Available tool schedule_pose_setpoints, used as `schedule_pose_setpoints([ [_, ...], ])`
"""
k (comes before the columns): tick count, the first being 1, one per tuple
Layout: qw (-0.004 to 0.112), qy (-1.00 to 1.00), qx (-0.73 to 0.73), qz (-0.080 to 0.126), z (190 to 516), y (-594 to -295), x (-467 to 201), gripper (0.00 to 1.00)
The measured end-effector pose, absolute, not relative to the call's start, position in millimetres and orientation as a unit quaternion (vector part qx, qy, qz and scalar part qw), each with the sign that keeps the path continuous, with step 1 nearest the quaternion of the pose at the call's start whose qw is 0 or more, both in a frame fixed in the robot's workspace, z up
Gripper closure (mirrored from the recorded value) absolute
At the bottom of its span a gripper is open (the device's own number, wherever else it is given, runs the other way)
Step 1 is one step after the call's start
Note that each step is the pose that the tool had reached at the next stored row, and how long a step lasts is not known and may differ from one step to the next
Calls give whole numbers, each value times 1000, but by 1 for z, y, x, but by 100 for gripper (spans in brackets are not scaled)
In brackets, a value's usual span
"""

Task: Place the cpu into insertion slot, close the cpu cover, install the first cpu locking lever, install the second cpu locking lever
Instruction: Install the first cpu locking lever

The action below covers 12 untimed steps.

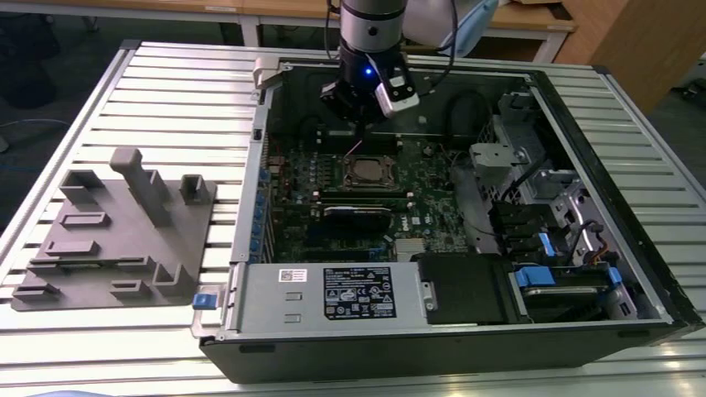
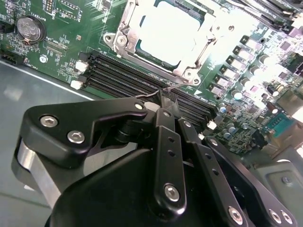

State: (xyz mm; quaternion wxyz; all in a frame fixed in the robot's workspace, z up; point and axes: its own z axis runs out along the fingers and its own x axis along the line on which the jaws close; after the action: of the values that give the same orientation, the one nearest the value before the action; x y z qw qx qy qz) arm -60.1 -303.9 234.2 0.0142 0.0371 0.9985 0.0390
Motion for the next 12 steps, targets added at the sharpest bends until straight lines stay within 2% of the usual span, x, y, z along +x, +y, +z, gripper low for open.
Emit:
schedule_pose_setpoints([
  [12, 14, 998, 37, 39, 233, -304, -60, 89],
])
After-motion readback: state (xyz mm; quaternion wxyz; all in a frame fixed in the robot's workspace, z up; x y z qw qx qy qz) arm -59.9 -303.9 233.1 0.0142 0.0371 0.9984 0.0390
